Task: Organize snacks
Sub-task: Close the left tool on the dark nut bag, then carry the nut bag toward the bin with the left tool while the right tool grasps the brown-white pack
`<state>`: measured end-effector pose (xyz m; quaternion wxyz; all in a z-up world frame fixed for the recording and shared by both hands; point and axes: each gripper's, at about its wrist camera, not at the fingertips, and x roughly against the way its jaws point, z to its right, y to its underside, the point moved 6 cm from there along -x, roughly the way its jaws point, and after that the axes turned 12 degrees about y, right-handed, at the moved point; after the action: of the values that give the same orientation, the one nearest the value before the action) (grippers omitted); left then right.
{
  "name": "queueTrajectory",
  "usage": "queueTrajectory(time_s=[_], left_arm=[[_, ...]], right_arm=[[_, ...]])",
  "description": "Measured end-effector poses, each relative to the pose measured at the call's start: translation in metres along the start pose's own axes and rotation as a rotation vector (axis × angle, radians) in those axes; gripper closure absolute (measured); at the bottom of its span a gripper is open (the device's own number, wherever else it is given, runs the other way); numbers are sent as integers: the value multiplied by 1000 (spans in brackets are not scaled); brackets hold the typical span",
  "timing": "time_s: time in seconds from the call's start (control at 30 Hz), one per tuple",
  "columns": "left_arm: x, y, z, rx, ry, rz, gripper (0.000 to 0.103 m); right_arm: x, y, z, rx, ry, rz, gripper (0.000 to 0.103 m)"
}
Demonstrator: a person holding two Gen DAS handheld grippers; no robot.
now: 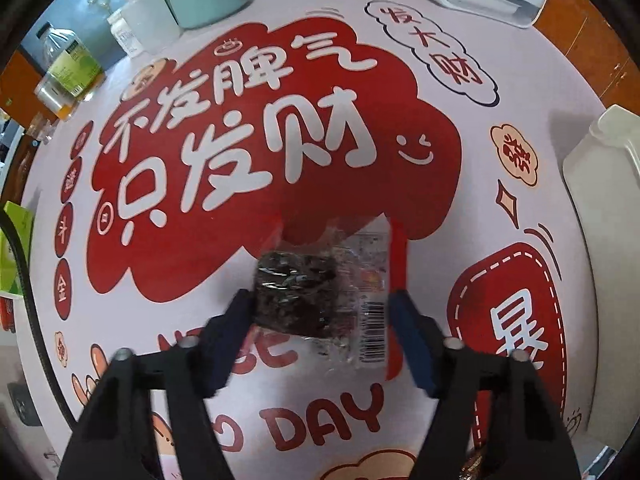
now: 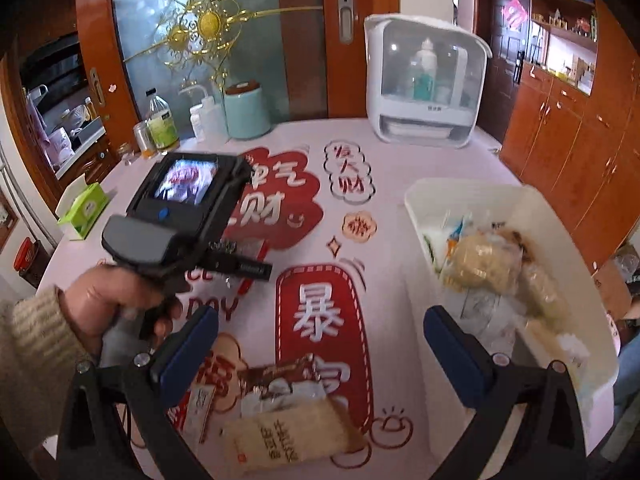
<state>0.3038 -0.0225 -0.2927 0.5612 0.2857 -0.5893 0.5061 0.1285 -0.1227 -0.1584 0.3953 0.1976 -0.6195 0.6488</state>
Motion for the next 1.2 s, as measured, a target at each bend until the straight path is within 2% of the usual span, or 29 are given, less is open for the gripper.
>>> queueTrajectory(time_s=[0.07, 0.1, 0.37, 0.63, 0.83, 1.2], left_arm=[[5, 2, -1, -6, -7, 21, 61], [8, 3, -3, -8, -2, 30, 64], [32, 37, -31, 26, -32, 56, 65], [83, 88, -49, 88, -4, 95, 64], [106, 127, -53, 126, 4, 100, 64], [114, 171, -51, 169, 31, 100, 64]], right_arm=[[-1, 7, 1, -7, -7, -15, 0], [-1, 10, 3, -10, -6, -20, 0], [-4, 26, 7, -11, -12, -48, 0], [-8, 37, -4, 35, -48, -86, 0], [-16, 46, -10, 68, -71, -125, 0], [-42, 72, -17, 107, -139, -229, 3]])
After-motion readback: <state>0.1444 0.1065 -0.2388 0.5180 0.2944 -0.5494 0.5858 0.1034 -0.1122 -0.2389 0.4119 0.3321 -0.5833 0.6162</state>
